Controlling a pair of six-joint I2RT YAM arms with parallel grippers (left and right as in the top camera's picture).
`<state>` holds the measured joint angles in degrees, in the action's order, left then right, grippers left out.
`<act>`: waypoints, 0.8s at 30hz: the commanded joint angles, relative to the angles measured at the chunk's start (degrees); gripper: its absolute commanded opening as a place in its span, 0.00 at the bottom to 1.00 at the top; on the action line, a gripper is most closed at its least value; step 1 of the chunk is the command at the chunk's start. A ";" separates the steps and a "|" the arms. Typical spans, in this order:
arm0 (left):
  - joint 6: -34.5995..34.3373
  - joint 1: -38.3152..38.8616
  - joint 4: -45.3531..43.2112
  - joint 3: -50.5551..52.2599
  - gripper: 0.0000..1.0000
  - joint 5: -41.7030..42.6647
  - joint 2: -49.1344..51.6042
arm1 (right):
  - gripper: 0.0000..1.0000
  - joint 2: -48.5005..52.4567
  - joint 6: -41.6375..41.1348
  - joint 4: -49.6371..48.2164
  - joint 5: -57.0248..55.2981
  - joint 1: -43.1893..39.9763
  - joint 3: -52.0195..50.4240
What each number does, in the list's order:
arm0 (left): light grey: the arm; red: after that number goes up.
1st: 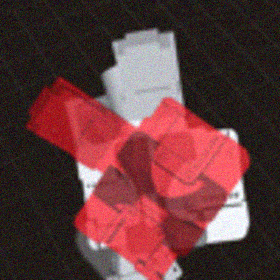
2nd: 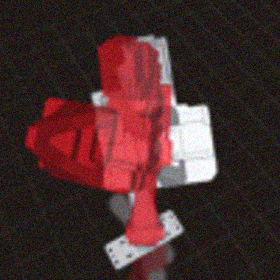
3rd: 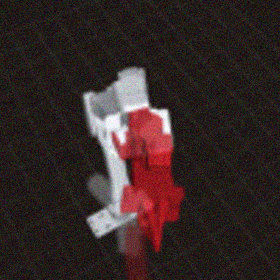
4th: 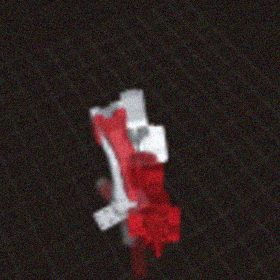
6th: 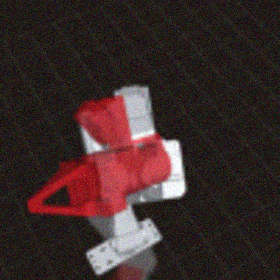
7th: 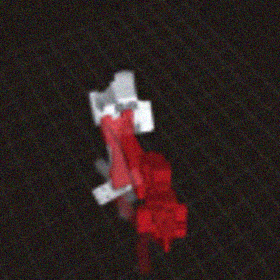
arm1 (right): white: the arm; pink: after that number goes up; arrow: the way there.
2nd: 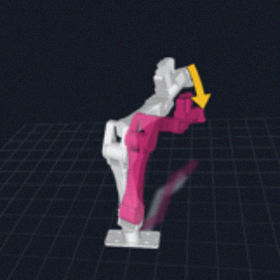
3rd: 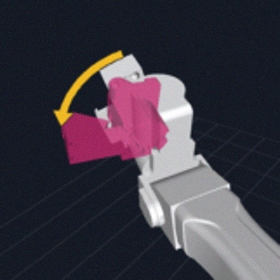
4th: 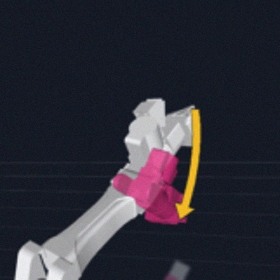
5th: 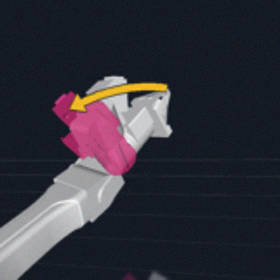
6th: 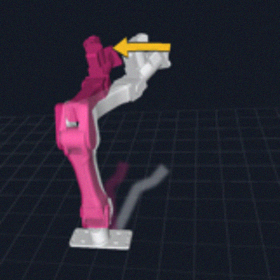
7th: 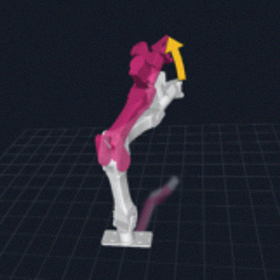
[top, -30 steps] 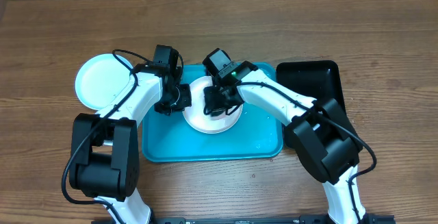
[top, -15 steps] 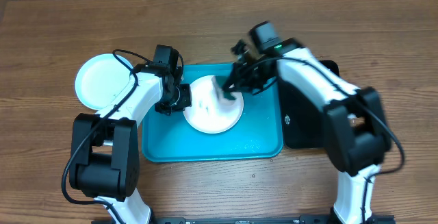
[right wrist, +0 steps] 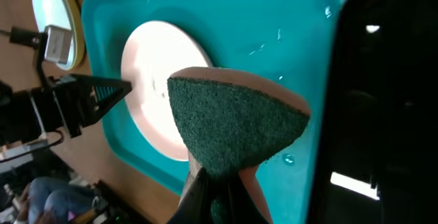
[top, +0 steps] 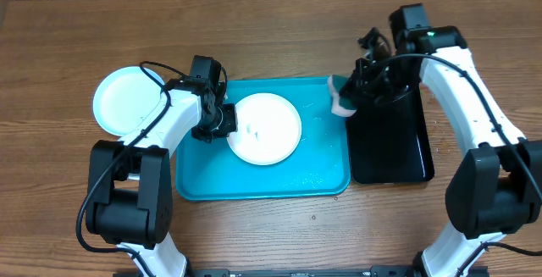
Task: Clean dirty plates on tray and stack at the side
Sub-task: 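Scrub the black mark on the plate with the right-held sponge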
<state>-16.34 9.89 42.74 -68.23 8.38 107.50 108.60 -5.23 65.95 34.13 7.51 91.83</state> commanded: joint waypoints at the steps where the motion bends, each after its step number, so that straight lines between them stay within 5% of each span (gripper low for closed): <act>1: 0.02 0.37 -0.20 0.26 0.04 0.66 1.14 | 0.04 -1.22 1.22 -1.60 1.03 1.16 0.00; 8: 0.04 0.37 -0.26 0.26 0.04 0.63 1.14 | 0.04 -1.22 -1.46 -17.42 18.95 3.85 -10.21; 17: 0.04 0.37 -0.39 0.26 0.04 0.66 1.14 | 0.04 -1.22 -13.18 -50.25 24.22 13.64 -28.37; 24: 0.04 0.37 -0.35 0.26 0.04 0.66 1.14 | 0.04 -1.18 -24.00 -64.35 12.52 20.52 -32.59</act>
<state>-16.34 10.04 42.37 -68.20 8.45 107.50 108.60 -23.81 2.31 52.47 26.96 60.12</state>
